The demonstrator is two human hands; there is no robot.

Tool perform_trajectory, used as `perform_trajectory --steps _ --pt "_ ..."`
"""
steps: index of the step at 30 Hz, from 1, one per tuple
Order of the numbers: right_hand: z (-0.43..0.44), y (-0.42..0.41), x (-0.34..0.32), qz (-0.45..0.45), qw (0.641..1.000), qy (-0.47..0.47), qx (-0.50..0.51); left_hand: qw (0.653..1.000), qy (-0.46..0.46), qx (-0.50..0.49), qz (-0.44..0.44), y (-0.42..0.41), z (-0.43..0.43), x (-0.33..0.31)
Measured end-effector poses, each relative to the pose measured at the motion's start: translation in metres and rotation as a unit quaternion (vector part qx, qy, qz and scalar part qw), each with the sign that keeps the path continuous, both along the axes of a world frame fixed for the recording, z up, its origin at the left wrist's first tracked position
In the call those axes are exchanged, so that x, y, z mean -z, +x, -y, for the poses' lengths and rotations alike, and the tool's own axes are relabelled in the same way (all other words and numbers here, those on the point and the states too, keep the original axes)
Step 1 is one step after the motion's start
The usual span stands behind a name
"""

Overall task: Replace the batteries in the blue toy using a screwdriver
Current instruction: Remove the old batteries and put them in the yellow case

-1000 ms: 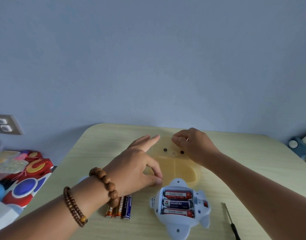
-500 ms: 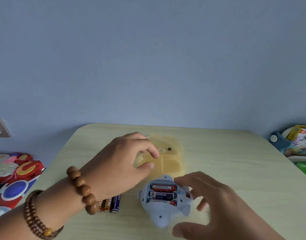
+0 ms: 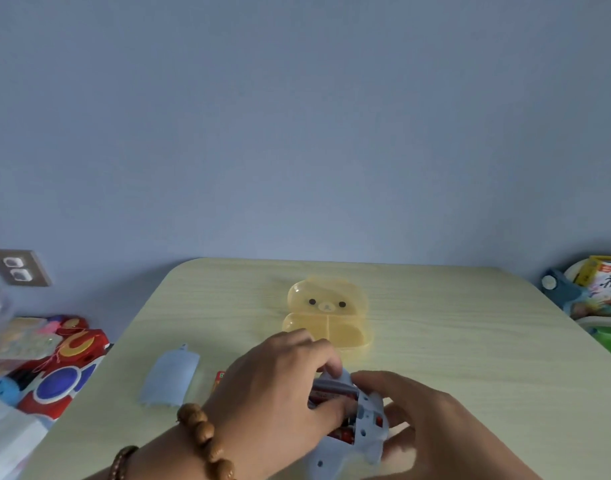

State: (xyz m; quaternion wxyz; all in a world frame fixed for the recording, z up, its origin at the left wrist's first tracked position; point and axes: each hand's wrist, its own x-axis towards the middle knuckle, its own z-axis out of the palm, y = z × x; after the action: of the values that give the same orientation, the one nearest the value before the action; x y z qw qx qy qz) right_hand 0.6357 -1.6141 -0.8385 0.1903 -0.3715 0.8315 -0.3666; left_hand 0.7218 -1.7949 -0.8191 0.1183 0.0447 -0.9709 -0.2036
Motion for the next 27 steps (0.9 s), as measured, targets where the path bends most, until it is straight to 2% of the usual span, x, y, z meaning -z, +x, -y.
perform_trajectory --steps 6,18,27 --pt "0.001 0.004 -0.001 0.031 0.998 -0.055 0.029 0.999 0.028 -0.026 0.004 -0.001 -0.003 -0.005" --pt "0.005 -0.001 0.004 0.041 0.996 -0.062 0.039 0.993 0.076 -0.072 0.055 -0.019 -0.012 -0.006" --pt "0.006 0.001 0.003 0.035 0.996 -0.073 0.037 0.991 0.116 -0.066 0.023 -0.023 -0.02 0.0"
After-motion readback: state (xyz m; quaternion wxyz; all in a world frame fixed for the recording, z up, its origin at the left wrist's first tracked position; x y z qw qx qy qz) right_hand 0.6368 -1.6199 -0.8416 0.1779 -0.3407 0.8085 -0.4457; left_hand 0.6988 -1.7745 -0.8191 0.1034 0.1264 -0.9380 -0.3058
